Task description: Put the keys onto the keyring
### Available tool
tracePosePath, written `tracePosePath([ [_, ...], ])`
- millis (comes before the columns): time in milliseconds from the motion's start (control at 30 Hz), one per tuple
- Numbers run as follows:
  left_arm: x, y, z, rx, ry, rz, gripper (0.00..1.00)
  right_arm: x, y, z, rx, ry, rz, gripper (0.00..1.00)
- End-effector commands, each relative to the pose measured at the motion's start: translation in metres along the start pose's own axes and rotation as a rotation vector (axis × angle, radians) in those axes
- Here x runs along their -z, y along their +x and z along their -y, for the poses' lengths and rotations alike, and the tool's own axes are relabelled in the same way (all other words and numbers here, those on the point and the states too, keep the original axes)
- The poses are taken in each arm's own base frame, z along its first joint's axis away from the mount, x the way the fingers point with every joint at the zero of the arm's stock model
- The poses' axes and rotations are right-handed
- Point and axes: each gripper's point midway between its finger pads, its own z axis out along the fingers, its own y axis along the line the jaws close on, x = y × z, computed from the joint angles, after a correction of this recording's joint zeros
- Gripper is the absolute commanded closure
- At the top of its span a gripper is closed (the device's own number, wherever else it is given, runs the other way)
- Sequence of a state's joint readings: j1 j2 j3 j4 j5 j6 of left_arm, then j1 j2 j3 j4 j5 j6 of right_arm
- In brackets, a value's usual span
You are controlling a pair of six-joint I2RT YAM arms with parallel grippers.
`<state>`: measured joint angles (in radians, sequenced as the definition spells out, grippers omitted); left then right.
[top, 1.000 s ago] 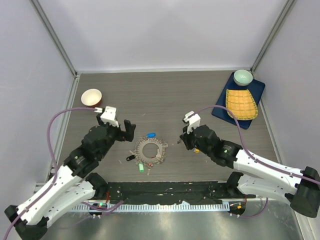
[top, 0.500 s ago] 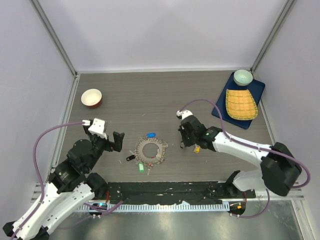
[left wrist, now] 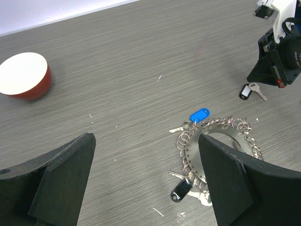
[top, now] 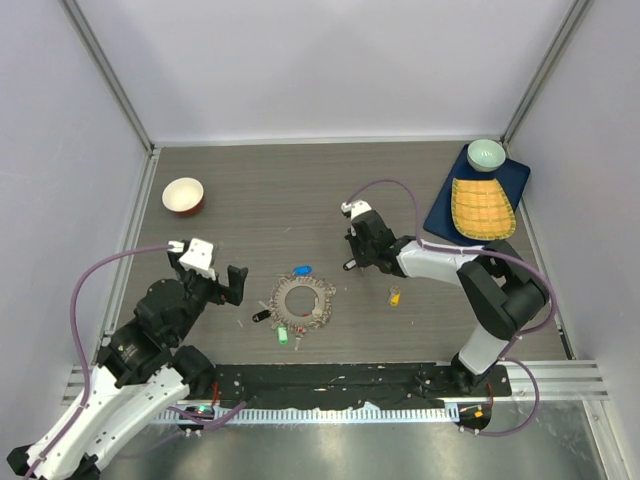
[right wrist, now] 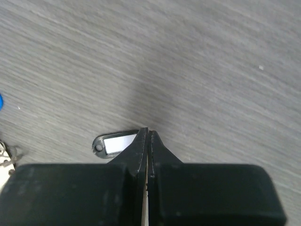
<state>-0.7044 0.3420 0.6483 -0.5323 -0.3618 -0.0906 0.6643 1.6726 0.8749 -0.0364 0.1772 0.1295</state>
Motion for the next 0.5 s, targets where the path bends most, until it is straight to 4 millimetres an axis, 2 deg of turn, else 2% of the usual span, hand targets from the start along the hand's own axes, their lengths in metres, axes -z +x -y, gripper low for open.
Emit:
tracePosePath([
  [0, -0.002, -0.002, 0.0, -0.014, 0.011, 0.013, 0.04, -0.011, -0.024, -0.005, 0.026, -0.026, 0.133, 0.99],
  [33, -0.003, -0.001, 0.002, -0.015, 0.019, 0.011, 0.04, -0.011, -0.029, -0.005, 0.02, -0.024, 0.165, 0.99],
  [67, -0.003, -0.001, 0.0, -0.014, 0.015, 0.009, 0.04, -0.012, -0.023, -0.004, 0.022, -0.023, 0.161, 0.99],
  [133, -0.004, 0.0, 0.003, -0.012, 0.028, 0.008, 0.04, -0.013, -0.026, -0.003, 0.016, -0.016, 0.191, 0.99],
  [267, -0.006, 0.0, 0.005, -0.003, 0.041, 0.008, 0.05, -0.014, -0.017, -0.004, 0.019, -0.028, 0.179, 0.98],
  [300, -0.006, 0.001, 0.004, -0.002, 0.038, 0.006, 0.04, -0.013, -0.017, -0.004, 0.021, -0.032, 0.177, 0.95],
  [333, -0.006, 0.0, 0.004, -0.002, 0.038, 0.006, 0.04, -0.011, -0.019, -0.007, 0.021, -0.046, 0.183, 0.88],
  [400, -0.007, 0.0, 0.004, 0.002, 0.043, 0.008, 0.05, -0.006, -0.024, -0.008, 0.024, -0.058, 0.195, 0.83],
  [467, -0.007, 0.0, 0.005, 0.005, 0.045, 0.008, 0.05, 0.003, -0.035, -0.012, 0.027, -0.082, 0.223, 0.75],
])
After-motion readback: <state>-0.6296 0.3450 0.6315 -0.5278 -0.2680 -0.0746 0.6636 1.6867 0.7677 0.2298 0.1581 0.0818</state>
